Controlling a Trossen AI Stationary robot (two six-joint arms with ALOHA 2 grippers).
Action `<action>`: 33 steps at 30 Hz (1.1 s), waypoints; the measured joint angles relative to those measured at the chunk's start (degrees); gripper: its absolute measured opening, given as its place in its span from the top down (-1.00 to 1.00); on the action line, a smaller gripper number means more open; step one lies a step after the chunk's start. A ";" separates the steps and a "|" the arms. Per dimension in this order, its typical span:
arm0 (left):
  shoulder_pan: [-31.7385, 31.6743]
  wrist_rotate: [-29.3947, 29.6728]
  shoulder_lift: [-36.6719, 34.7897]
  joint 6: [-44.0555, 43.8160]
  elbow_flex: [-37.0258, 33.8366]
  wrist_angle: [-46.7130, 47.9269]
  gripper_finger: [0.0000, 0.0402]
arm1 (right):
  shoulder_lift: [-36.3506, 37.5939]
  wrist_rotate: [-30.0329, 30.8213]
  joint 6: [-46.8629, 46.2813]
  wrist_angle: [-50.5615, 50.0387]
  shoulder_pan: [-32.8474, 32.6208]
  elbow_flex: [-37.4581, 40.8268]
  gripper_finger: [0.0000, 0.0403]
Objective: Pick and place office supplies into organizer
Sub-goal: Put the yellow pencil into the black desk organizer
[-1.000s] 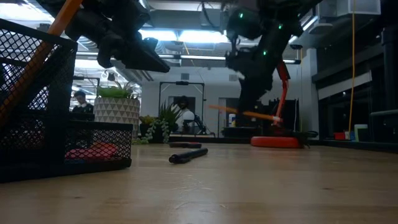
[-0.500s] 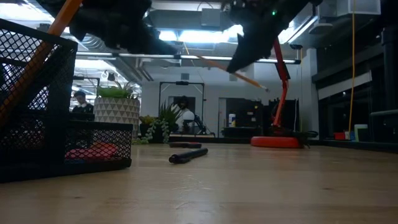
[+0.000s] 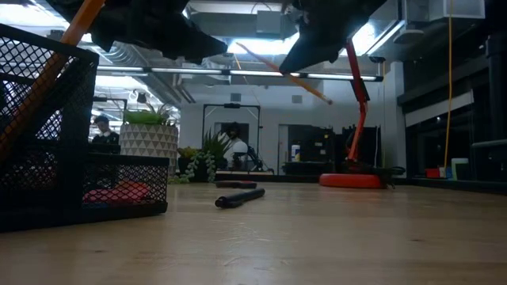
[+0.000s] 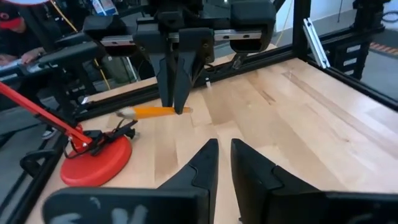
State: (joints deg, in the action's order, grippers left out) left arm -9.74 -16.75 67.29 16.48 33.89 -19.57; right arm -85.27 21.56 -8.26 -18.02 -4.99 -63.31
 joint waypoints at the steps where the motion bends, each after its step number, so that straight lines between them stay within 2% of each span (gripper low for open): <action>1: 0.00 0.05 0.00 -0.73 0.00 -0.02 0.78 | 0.00 0.00 0.30 0.40 0.02 0.00 0.87; 5: 0.00 0.11 0.00 -0.88 0.00 0.02 0.61 | 0.00 0.02 1.27 1.27 0.04 0.00 0.87; 11: 0.00 1.53 0.00 0.20 0.00 0.01 0.25 | 0.00 0.00 1.14 1.60 0.02 0.00 0.87; 15: -0.02 2.25 0.00 -1.51 0.00 -0.03 0.10 | 0.00 0.00 1.29 2.93 -0.07 0.00 0.87; 19: -0.84 4.68 0.01 -6.10 0.00 -1.66 0.06 | 0.00 -0.02 3.81 5.47 -0.22 0.00 0.87; 27: -1.04 4.43 4.23 -8.70 0.02 -14.62 0.09 | -0.01 -0.16 10.04 11.59 -1.49 0.00 0.87; 33: -0.99 -1.99 9.57 -11.10 0.00 -27.11 0.09 | -0.02 -0.17 11.96 13.18 -2.38 0.00 0.87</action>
State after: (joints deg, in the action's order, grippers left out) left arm -10.73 -18.74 76.85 5.38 33.89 -46.68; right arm -85.30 21.39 3.69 -4.84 -7.38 -63.31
